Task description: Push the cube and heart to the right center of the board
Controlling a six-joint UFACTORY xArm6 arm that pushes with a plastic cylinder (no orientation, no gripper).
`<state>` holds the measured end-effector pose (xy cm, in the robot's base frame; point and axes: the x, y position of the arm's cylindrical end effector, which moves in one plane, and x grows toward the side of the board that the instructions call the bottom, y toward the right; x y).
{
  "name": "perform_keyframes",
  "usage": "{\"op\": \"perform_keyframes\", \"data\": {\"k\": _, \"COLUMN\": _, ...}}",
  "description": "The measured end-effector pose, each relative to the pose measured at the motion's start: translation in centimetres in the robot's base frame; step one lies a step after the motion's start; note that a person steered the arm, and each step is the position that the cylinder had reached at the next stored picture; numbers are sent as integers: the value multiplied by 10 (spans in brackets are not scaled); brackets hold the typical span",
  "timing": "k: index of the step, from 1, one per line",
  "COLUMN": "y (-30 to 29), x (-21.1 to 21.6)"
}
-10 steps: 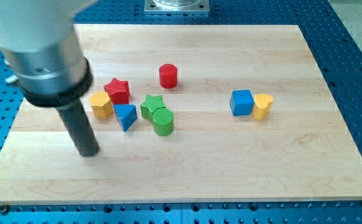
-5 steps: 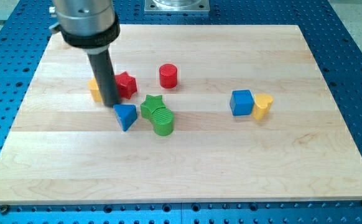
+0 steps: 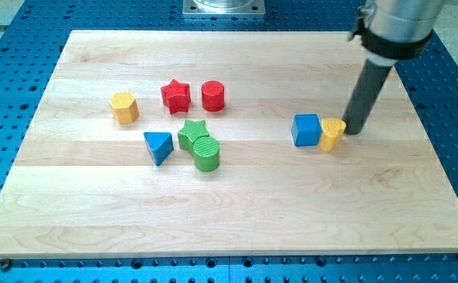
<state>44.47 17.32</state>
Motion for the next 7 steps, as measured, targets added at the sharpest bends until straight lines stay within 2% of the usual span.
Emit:
{"op": "perform_keyframes", "data": {"k": 5, "y": 9, "x": 1}}
{"op": "perform_keyframes", "data": {"k": 6, "y": -120, "x": -15}}
{"op": "perform_keyframes", "data": {"k": 7, "y": -160, "x": 35}}
